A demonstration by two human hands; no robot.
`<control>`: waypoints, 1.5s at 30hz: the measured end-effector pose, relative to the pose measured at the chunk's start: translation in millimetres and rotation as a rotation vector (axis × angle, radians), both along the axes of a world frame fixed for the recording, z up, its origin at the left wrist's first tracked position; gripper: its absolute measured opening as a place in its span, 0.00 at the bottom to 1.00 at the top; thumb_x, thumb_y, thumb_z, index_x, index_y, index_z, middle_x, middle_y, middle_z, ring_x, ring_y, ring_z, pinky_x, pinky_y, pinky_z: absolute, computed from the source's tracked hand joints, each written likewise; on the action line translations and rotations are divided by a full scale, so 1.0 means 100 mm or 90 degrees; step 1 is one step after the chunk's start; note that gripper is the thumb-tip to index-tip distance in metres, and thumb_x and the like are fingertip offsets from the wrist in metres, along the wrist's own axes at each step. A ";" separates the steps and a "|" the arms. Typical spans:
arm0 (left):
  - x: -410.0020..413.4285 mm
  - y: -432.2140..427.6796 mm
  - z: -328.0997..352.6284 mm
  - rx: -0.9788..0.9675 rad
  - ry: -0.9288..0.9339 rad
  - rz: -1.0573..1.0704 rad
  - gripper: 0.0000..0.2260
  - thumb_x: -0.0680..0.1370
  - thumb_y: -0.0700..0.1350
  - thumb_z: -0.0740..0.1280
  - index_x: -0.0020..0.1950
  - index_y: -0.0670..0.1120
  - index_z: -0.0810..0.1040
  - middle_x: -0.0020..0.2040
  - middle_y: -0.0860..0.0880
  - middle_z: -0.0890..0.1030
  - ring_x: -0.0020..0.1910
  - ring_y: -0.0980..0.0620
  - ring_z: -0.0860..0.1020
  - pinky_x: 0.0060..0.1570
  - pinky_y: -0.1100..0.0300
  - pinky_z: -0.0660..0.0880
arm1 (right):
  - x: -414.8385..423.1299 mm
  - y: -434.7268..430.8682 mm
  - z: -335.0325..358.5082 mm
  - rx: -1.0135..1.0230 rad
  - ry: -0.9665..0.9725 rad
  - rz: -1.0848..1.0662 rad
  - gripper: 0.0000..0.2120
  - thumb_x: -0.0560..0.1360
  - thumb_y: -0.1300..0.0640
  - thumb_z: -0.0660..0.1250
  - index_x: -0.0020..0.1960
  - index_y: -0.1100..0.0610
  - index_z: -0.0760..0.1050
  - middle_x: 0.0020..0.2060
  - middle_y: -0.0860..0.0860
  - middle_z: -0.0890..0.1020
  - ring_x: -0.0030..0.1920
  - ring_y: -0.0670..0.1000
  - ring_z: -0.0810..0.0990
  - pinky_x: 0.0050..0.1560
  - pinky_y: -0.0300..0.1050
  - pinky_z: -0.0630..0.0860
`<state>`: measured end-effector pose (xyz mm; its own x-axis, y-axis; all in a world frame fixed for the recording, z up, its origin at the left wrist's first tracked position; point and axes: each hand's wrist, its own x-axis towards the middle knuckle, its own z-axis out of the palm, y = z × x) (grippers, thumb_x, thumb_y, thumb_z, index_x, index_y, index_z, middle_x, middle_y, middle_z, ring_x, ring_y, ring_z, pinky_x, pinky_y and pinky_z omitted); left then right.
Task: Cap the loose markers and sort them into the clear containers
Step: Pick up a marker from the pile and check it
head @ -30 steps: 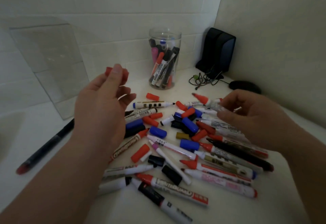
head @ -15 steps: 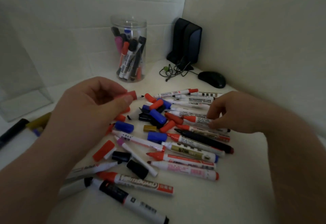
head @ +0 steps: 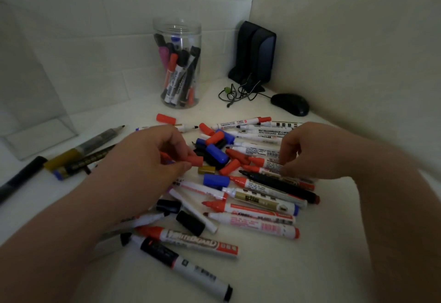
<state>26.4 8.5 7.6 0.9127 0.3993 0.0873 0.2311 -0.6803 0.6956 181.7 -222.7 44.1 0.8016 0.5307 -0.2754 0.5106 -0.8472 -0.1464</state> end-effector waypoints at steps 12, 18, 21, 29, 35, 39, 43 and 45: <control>0.01 0.07 -0.03 0.062 0.018 -0.031 0.09 0.74 0.46 0.75 0.45 0.60 0.79 0.41 0.65 0.81 0.41 0.71 0.77 0.39 0.73 0.68 | -0.01 0.13 -0.06 0.168 -0.058 0.007 0.06 0.77 0.51 0.71 0.41 0.44 0.78 0.41 0.42 0.81 0.42 0.40 0.77 0.40 0.35 0.69; 0.00 0.07 -0.01 0.096 0.021 -0.044 0.12 0.75 0.45 0.74 0.46 0.62 0.78 0.42 0.65 0.79 0.42 0.70 0.75 0.38 0.73 0.65 | 0.05 0.02 -0.04 0.388 -0.165 -0.086 0.05 0.77 0.50 0.71 0.41 0.45 0.79 0.37 0.43 0.81 0.39 0.43 0.80 0.37 0.37 0.73; 0.00 0.07 -0.01 0.102 0.015 -0.041 0.13 0.75 0.44 0.74 0.46 0.62 0.77 0.43 0.64 0.79 0.42 0.67 0.76 0.39 0.73 0.65 | 0.07 0.00 -0.04 0.374 -0.159 -0.090 0.04 0.76 0.51 0.71 0.42 0.46 0.80 0.37 0.44 0.82 0.38 0.45 0.81 0.35 0.37 0.74; -0.02 0.06 0.01 0.106 -0.008 -0.028 0.12 0.73 0.43 0.76 0.46 0.59 0.79 0.40 0.62 0.79 0.40 0.65 0.76 0.39 0.72 0.66 | 0.03 0.14 -0.16 0.319 -0.099 -0.025 0.05 0.74 0.51 0.74 0.41 0.46 0.80 0.36 0.40 0.81 0.37 0.38 0.78 0.36 0.31 0.69; -0.08 0.20 0.05 0.119 -0.059 -0.033 0.12 0.71 0.43 0.78 0.47 0.57 0.80 0.38 0.63 0.80 0.37 0.70 0.76 0.36 0.78 0.66 | -0.12 0.39 -0.31 0.272 -0.120 0.037 0.04 0.72 0.48 0.74 0.41 0.47 0.82 0.35 0.40 0.78 0.36 0.40 0.76 0.36 0.37 0.68; -0.15 0.30 0.14 0.154 -0.022 -0.052 0.13 0.72 0.44 0.77 0.50 0.58 0.79 0.43 0.62 0.80 0.42 0.65 0.78 0.44 0.70 0.73 | -0.20 0.51 -0.35 0.234 -0.112 0.055 0.06 0.74 0.45 0.72 0.43 0.46 0.81 0.39 0.42 0.78 0.40 0.41 0.75 0.37 0.38 0.68; -0.18 0.30 0.19 0.149 0.016 -0.073 0.13 0.72 0.45 0.77 0.53 0.57 0.79 0.46 0.60 0.81 0.45 0.62 0.79 0.48 0.66 0.75 | -0.22 0.55 -0.38 0.227 -0.098 0.034 0.06 0.75 0.45 0.71 0.44 0.46 0.79 0.40 0.42 0.77 0.41 0.41 0.74 0.38 0.40 0.69; -0.18 0.30 0.20 0.148 0.031 -0.078 0.13 0.73 0.45 0.77 0.54 0.57 0.79 0.46 0.60 0.81 0.45 0.63 0.78 0.47 0.69 0.74 | -0.23 0.56 -0.38 0.232 -0.103 0.033 0.06 0.75 0.45 0.71 0.45 0.47 0.80 0.39 0.42 0.76 0.40 0.42 0.74 0.37 0.39 0.67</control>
<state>8.5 38.2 27.5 0.9584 0.2597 0.1183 0.1665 -0.8457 0.5071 158.7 -166.4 5.9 0.7889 0.6110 0.0650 0.5920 -0.7276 -0.3466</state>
